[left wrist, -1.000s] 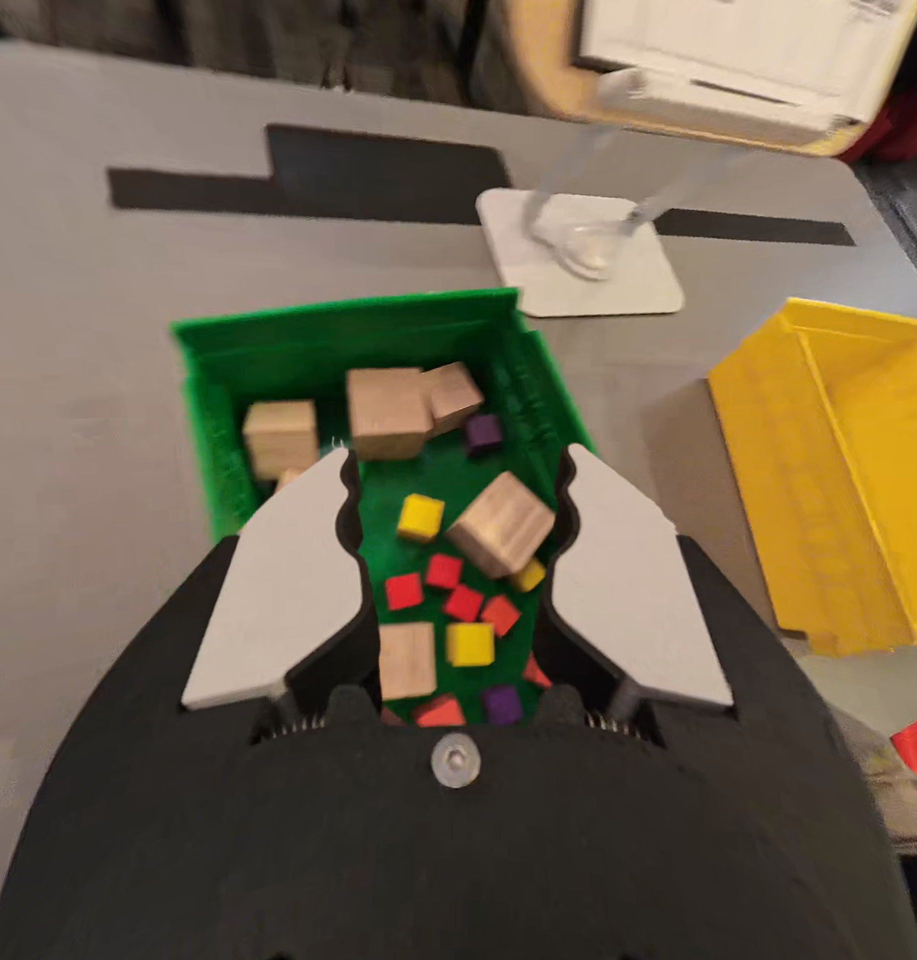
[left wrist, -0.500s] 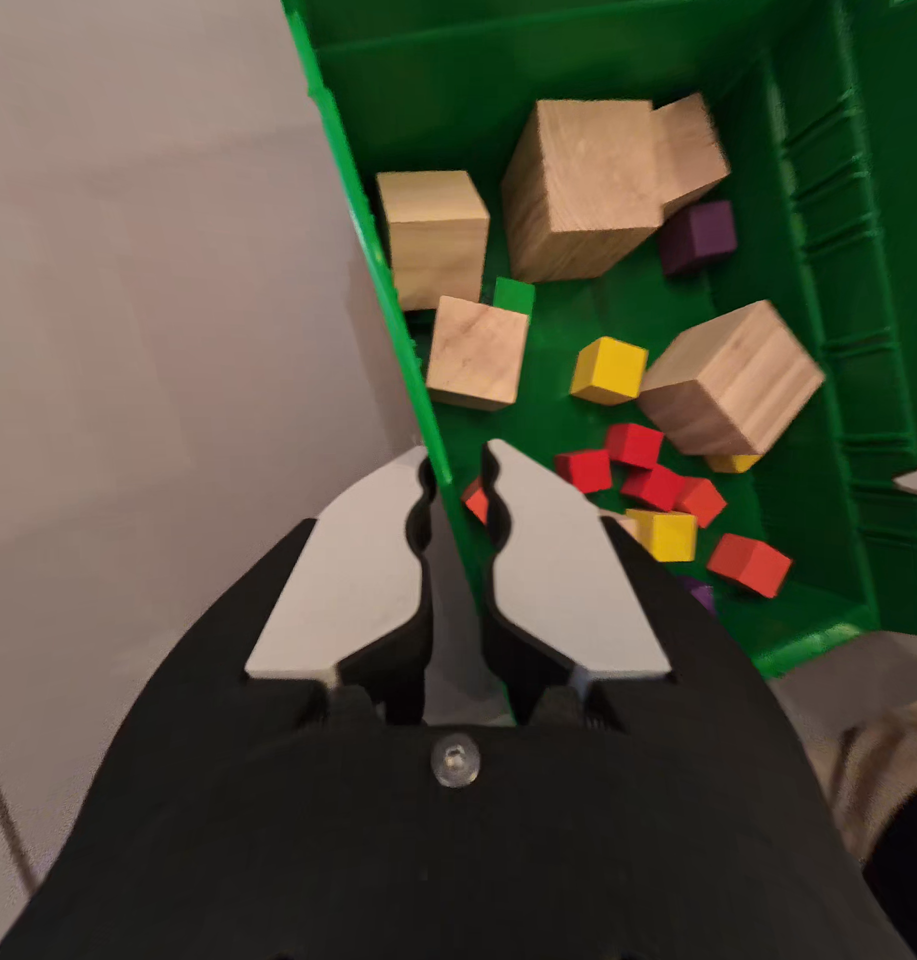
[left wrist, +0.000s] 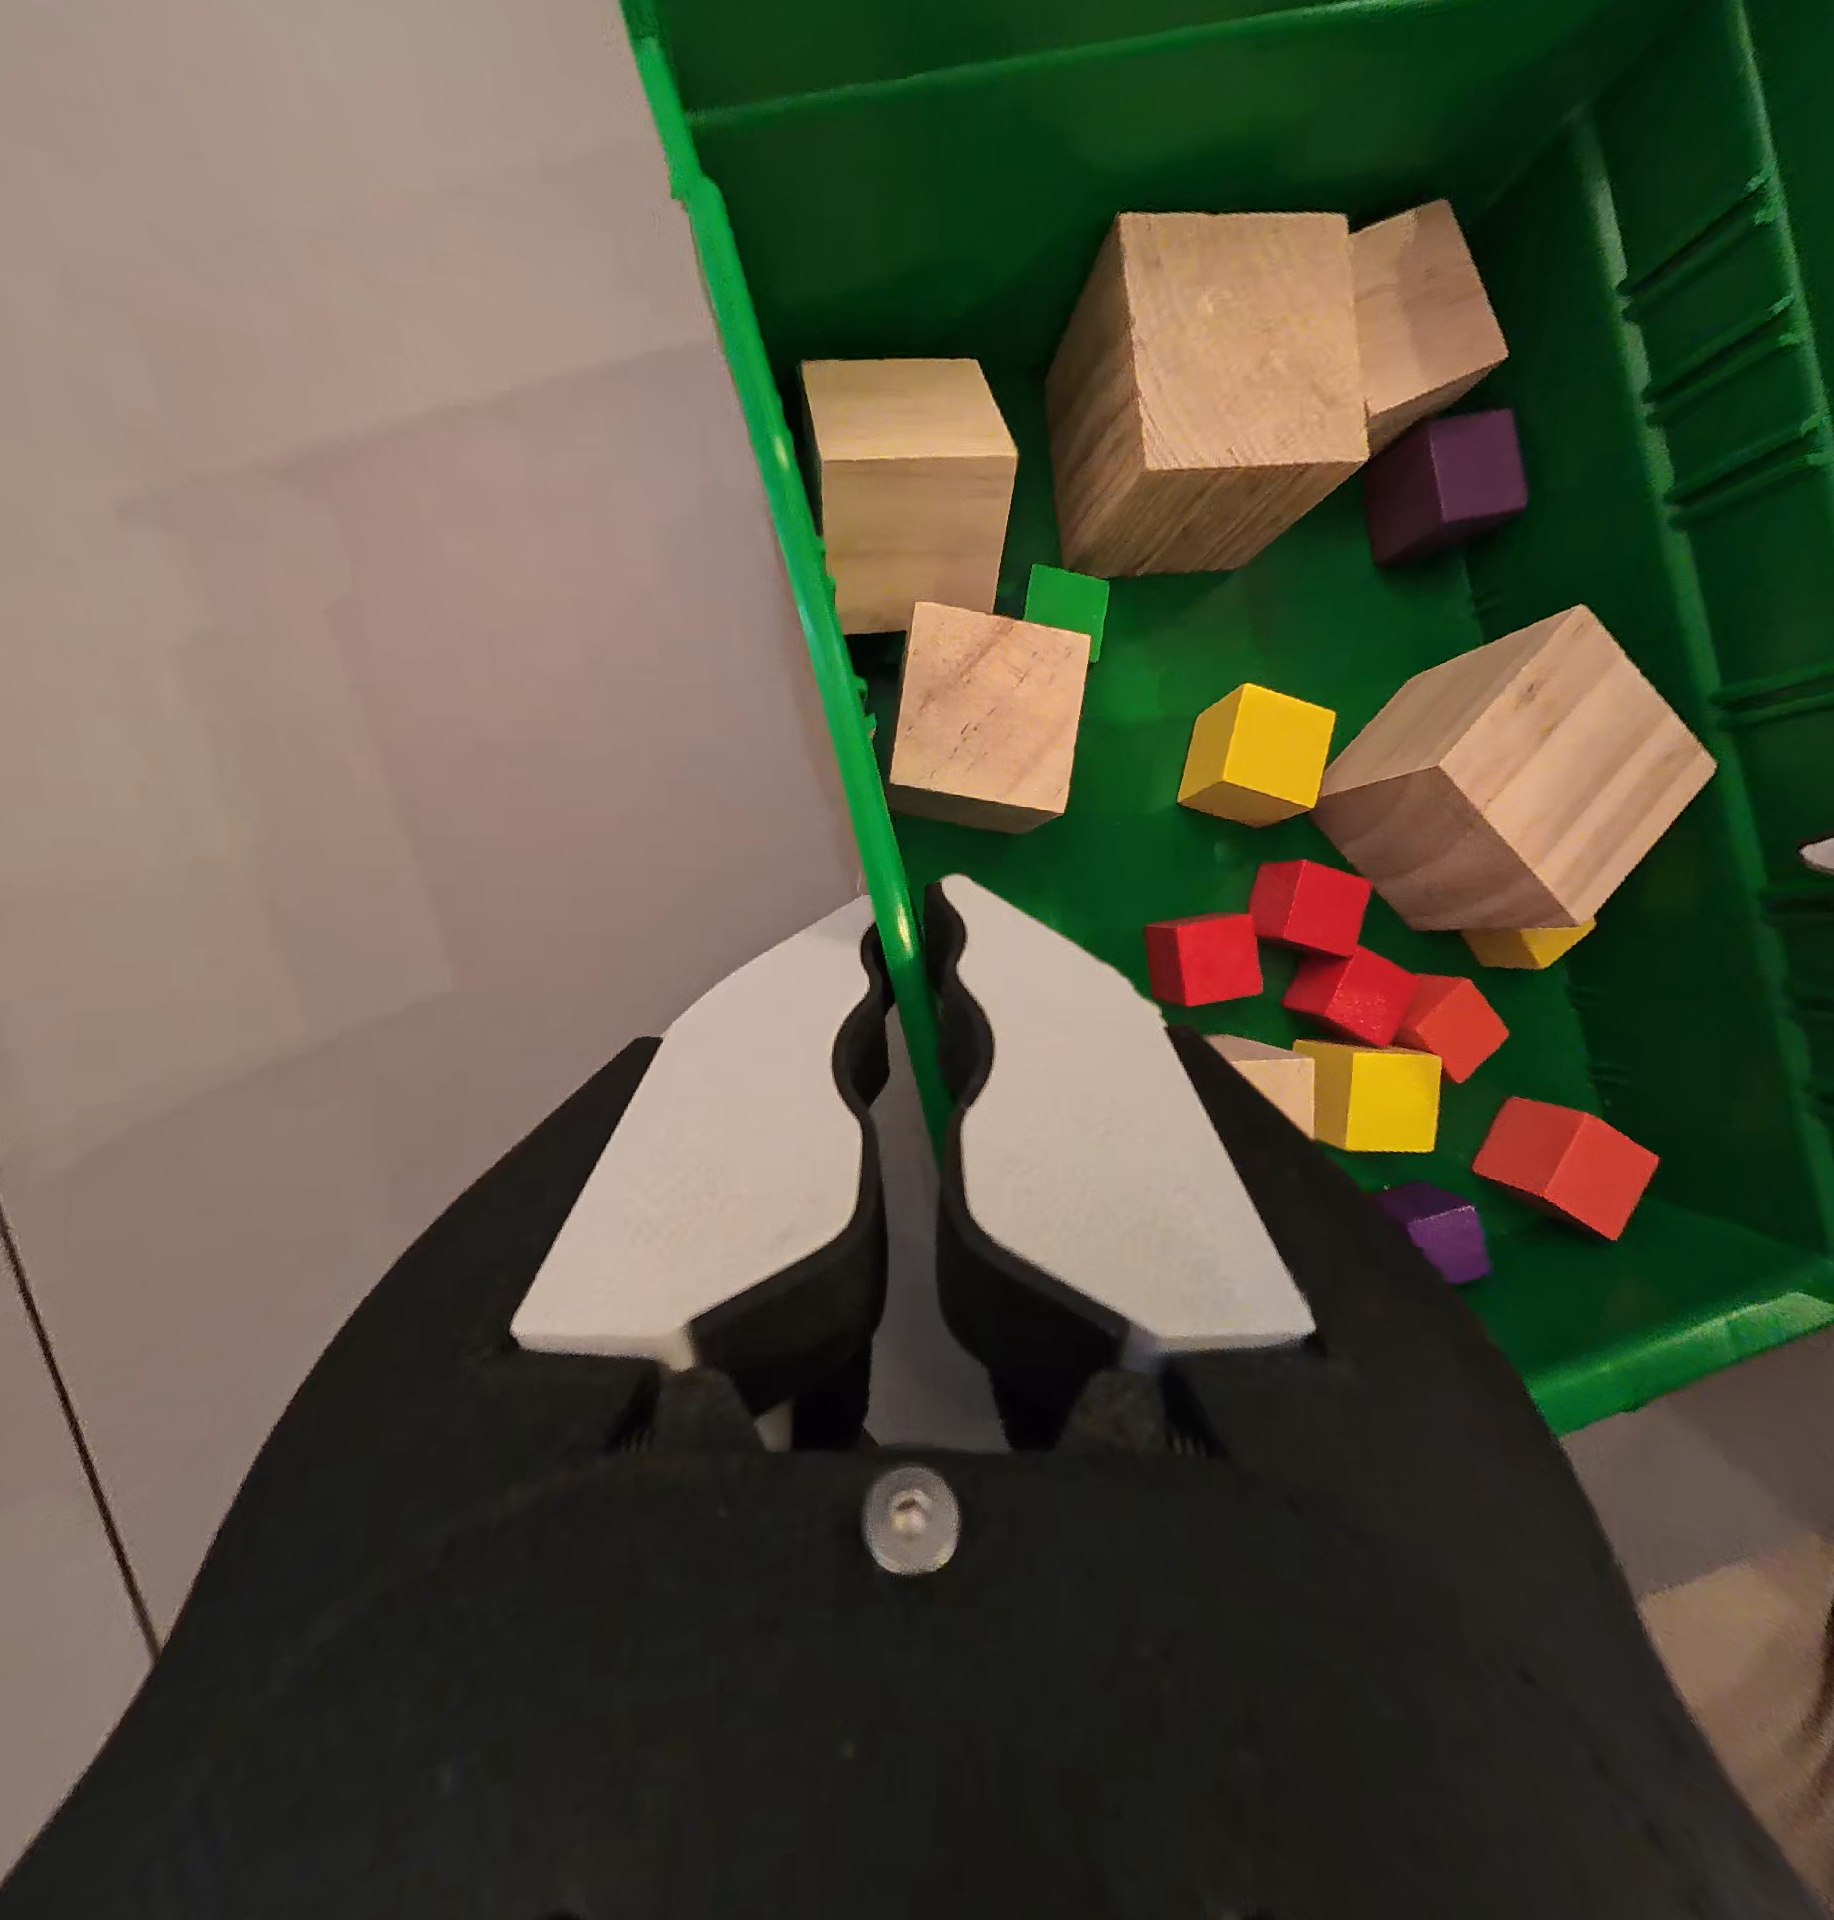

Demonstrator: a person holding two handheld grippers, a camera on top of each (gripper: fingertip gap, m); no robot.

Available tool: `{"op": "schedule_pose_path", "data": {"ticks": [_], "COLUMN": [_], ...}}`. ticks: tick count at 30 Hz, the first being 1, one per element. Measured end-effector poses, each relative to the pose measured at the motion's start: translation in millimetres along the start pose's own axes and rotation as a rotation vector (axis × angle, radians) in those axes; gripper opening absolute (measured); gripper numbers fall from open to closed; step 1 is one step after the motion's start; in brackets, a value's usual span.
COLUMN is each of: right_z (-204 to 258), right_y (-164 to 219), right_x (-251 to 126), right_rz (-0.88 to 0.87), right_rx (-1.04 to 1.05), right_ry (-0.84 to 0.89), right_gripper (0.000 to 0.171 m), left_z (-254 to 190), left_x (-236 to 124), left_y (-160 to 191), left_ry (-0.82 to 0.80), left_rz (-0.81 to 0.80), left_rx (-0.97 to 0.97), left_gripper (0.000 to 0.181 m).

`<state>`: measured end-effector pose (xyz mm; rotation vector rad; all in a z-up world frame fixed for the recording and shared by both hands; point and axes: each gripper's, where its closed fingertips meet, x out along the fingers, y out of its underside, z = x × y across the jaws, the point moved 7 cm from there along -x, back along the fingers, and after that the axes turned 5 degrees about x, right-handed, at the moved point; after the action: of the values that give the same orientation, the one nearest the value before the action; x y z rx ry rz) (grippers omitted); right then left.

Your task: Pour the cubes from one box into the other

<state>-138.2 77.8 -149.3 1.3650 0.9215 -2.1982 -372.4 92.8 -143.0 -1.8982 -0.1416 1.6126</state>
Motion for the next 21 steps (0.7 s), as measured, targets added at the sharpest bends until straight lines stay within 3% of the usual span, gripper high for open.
{"op": "schedule_pose_path", "data": {"ticks": [6, 21], "right_z": [-7, -51], "right_y": [5, 40], "right_x": [-28, -179], "right_rz": [-0.066, -0.314], "right_rx": [0.037, 0.100], "right_ry": [-0.036, 0.067], "right_gripper": [0.011, 0.012], "left_z": [-17, -117], "left_x": [-16, -76], "left_y": [-29, -158], "left_ry": [-0.024, 0.014], "left_rz": [-0.019, -0.209], "left_rx": [0.069, 0.241], "left_gripper": [0.004, 0.004]}}
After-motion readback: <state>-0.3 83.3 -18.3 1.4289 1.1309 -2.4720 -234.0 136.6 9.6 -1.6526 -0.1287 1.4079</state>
